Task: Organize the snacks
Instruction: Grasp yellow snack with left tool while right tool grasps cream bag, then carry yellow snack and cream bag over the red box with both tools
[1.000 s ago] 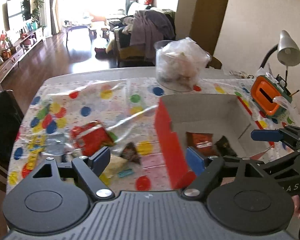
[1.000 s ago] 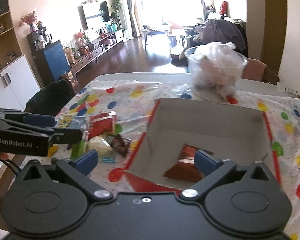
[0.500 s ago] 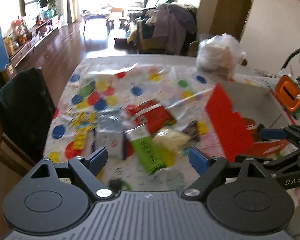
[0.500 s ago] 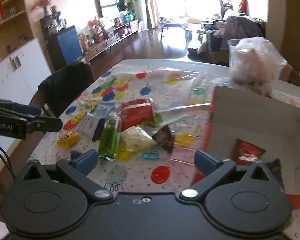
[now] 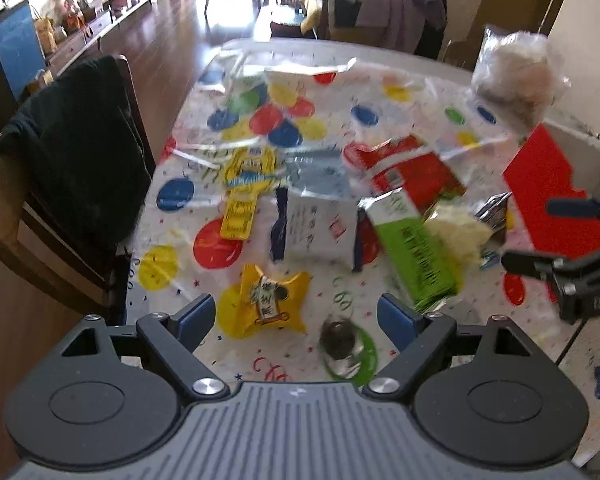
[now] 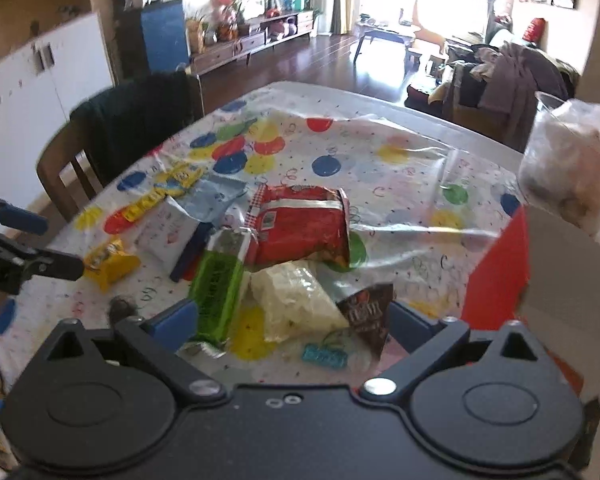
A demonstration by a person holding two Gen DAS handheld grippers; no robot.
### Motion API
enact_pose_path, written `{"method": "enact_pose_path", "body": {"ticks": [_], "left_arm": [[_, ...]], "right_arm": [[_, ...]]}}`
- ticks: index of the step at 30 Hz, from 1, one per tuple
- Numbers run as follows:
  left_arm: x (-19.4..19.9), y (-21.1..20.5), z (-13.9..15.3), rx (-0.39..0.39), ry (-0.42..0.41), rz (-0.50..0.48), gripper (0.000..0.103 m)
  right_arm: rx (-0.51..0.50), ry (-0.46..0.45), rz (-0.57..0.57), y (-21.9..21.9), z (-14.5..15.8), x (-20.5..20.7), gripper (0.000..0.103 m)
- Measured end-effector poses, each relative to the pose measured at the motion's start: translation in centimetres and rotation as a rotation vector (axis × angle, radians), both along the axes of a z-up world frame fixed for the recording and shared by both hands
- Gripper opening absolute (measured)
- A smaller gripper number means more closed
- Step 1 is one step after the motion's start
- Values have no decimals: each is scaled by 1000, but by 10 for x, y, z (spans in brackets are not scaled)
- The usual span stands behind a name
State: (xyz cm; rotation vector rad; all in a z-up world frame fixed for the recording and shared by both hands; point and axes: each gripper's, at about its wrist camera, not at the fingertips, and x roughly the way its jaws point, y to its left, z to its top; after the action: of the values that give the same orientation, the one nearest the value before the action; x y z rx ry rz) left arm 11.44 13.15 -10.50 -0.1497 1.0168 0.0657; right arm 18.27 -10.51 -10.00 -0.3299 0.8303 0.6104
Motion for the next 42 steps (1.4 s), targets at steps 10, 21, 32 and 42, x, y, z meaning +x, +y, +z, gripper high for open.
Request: {"method": "enact_pose_path", "body": {"ticks": [10, 21, 32, 42], "left_arm": [[21, 14, -35, -18, 66, -7, 88], [36, 18, -51, -7, 98, -35, 63], [38, 17, -54, 5, 95, -67, 45], [37, 13, -51, 11, 79, -97, 35]], "right_arm": [[-84, 57, 68, 29, -33, 34, 75], [-120, 112, 54, 37, -52, 54, 65], [-110, 123, -4, 38, -51, 47, 46], [-89, 76, -60, 33, -37, 28, 36]]}}
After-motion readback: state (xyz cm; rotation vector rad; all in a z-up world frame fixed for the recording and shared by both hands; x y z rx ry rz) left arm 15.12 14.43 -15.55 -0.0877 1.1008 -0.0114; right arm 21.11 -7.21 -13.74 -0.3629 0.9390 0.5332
